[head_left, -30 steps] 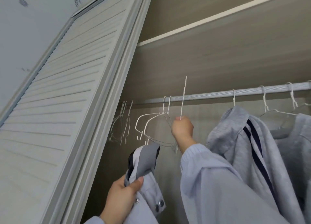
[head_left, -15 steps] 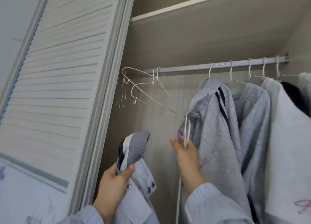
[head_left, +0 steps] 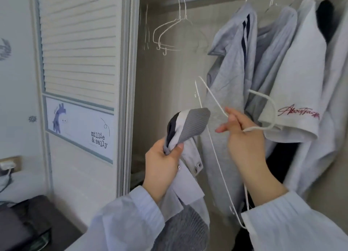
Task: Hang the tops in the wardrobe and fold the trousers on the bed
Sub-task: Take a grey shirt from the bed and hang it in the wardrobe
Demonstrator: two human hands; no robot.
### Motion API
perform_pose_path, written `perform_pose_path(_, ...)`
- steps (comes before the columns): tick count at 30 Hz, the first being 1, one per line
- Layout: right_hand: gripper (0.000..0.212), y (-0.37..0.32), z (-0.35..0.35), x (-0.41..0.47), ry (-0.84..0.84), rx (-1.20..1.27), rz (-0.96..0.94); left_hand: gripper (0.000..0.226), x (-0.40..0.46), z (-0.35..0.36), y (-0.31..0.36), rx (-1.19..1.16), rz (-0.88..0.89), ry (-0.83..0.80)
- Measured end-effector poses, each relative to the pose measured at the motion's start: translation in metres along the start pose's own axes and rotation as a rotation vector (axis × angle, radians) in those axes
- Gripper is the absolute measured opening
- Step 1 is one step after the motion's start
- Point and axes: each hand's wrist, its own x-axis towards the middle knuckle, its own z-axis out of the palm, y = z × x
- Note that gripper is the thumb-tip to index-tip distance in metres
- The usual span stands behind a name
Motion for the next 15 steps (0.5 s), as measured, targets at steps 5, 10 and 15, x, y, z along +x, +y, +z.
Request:
perform_pose_path(5, 0.036, -0.020, -0.017, -0.027, -0.163, -0.061, 0.069, 0.018, -0.054, 0.019, 0.001, 0.236, 0.174, 0.045)
perform_pose_path(10, 0.029, -0.022, -0.025, -0.051, -0.423, -0.195, 0.062, 0.010, -0.088, 0.021, 0.006, 0.436, 0.298, -0.136)
perform_pose_path(15, 0.027, -0.009, -0.048, -0.058, -0.318, -0.098, 0.047, 0.042, -0.096, -0.021, 0.010, 0.269, -0.139, -0.573)
